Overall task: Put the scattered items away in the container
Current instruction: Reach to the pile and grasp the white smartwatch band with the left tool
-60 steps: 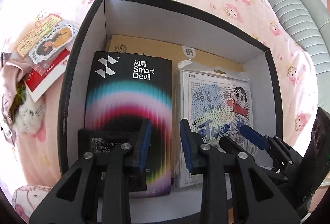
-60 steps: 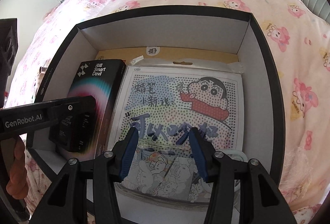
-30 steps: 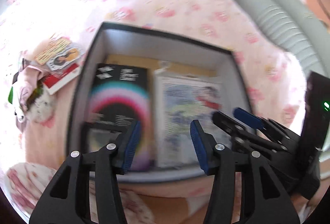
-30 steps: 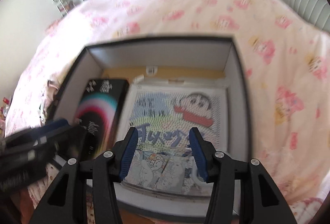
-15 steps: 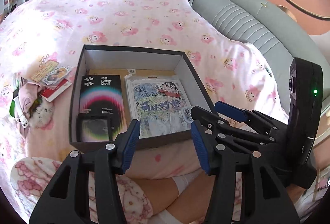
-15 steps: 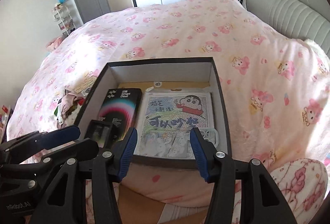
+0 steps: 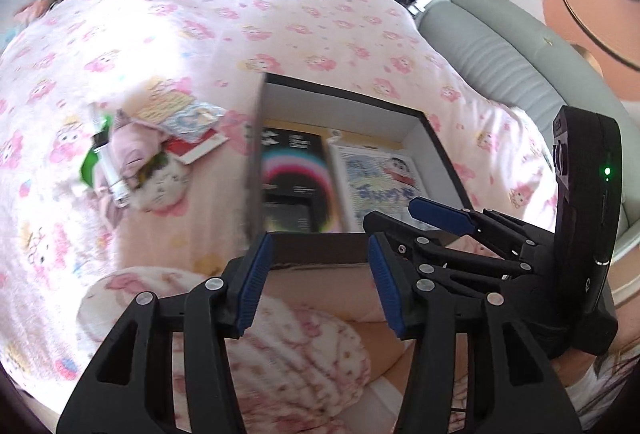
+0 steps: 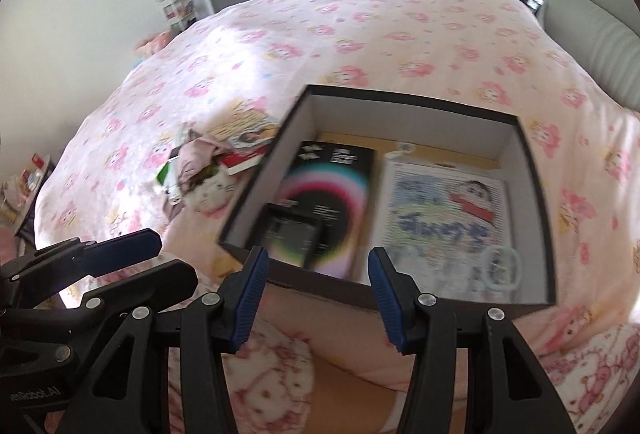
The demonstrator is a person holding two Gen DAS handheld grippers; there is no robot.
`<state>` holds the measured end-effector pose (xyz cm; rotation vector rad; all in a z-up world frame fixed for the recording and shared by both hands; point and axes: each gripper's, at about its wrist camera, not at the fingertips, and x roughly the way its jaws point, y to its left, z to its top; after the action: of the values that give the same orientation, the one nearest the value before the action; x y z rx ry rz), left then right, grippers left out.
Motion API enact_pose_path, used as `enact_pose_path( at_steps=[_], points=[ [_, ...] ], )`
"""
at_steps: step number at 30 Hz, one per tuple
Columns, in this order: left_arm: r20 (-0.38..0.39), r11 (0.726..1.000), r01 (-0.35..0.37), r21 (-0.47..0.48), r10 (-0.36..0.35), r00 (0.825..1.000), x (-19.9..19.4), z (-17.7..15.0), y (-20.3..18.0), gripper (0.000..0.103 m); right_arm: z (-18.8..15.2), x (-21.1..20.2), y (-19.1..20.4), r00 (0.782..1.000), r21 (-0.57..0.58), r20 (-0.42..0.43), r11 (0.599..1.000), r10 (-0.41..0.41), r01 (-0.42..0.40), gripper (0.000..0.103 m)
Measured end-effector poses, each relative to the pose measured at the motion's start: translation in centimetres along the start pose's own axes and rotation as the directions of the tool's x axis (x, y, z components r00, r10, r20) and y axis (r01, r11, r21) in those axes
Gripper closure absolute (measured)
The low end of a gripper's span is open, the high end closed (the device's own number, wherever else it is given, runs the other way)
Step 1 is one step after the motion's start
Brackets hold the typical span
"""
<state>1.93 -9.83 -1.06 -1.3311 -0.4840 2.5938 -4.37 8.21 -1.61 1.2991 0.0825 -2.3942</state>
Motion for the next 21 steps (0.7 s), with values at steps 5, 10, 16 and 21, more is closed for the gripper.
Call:
enact_pose_path(
  at_steps=[5,10,16,21],
  points=[
    [0.02,0.995,-0.025,-0.1,0.028,0.999,-1.2,-0.2,5.8,0.053,1.6,2.7,5.0,0.997,-0.077,-0.031,0.994,0.072,-0.074,0.054],
    [0.034,0.978,-0.04,-0.204,0.048,0.998,-1.0,0.1,10.8,0.053,3.4,6.1,8.5,0.985,-0.092,-0.092,0.984,0.143,-0.151,0.054],
    [0.035,0.959,-0.028,-0.282,0.04,0.999,0.8,0.7,15.1,0.053,5.3,9.8,10.8,0.977,-0.086,-0.148,0.982,0.156,-0.17,0.054],
    [0.018,0.934,-0.054,-0.353,0.064,0.998,2.6,1.1,18.6,0.053,6.2,13.2,12.2,0.964,-0.07,-0.203,0.98,0.17,-0.187,0.054]
  ],
)
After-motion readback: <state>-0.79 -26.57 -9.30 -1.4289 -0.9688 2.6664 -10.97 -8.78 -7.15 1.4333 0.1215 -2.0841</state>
